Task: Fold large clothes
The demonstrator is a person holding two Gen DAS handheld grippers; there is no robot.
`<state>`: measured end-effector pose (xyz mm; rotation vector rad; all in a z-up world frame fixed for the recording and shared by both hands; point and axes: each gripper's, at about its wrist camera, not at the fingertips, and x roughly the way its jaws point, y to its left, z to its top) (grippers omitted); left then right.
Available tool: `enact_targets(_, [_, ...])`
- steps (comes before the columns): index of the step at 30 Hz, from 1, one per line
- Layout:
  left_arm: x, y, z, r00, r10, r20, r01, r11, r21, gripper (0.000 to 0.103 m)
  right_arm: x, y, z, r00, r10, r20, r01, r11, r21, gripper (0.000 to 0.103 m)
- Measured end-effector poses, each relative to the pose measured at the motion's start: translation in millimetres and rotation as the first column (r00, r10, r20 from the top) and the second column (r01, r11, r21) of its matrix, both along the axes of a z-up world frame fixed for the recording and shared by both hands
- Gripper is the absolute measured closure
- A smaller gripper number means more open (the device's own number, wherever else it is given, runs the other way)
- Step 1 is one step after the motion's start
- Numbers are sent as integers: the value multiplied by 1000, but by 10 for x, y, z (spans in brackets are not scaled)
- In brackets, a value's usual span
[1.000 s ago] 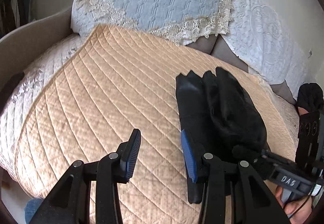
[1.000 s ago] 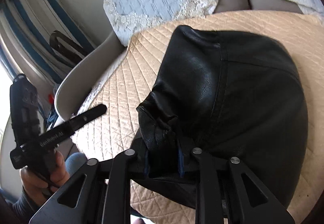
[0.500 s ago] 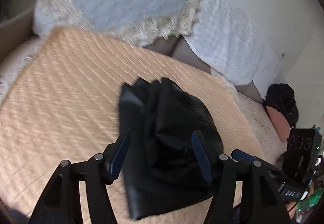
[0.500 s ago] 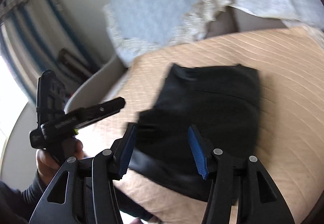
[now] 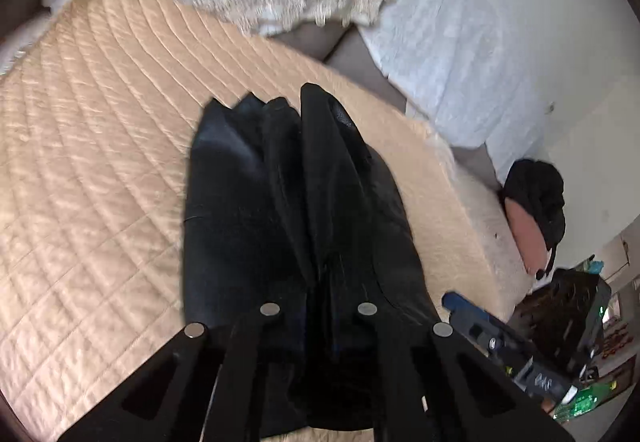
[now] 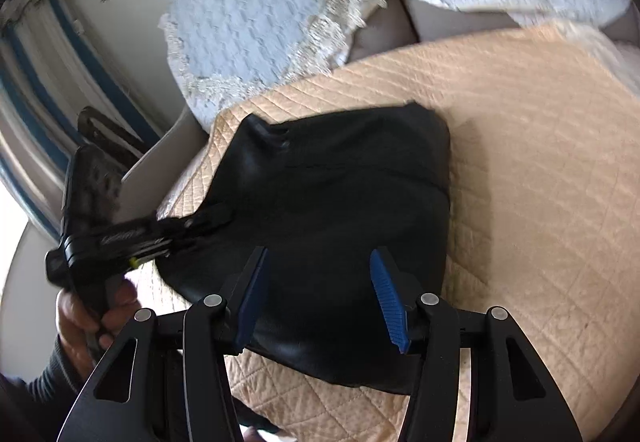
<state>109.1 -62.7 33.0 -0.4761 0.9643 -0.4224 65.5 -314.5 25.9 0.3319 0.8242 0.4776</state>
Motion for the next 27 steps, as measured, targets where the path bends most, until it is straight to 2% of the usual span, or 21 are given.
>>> enact_targets(3, [-61,109,-271,999,30,-42,-30,999,14,94,83,79,-130,999,22,-35,-23,1000,-6,57])
enact_targets(4, [-54,150,-377,998,37,-49,-37,999,-5,94,99,106,-185,999,26,-44,-27,999,-22,61])
enact_targets(6, [-56,205,-406,997,56,-47,-57,998,-39,93,101,160,-255,999,28,-40,-32,996,-84,62])
enact_targets(7, [-60,196,-379,997,59,-44,-60,998,-31,93,96,165,-255,999,29,-38,-32,995,-97,62])
enact_targets(12, [-162,73,-78,999,42,13,-43,994,102,90,30,121,-83,1000,22,-8,-23,993,-118,62])
enact_targets(14, [-220,101,92,998,47,41,-52,990,130,90,4,109,-7,1000,19,17,-17,993,-113,62])
enact_targets(16, [-278,73,311,993,40,110,-56,987,152,90,-8,136,32,999,18,40,-13,992,-123,62])
enact_targets(20, [-289,-170,650,976,-30,214,-4,987,158,86,5,204,-7,999,25,30,-21,993,-112,63])
enact_targets(22, [-223,-345,589,977,-81,197,47,983,175,86,-6,208,-31,1000,19,23,-16,994,-110,65])
enact_targets(24, [-198,-447,384,982,-120,145,84,969,234,86,-30,186,-53,1000,10,22,-7,993,-115,67])
enact_targets(27, [-250,-363,-8,991,-108,76,79,946,313,91,-35,188,-156,1000,16,2,-16,992,-123,76])
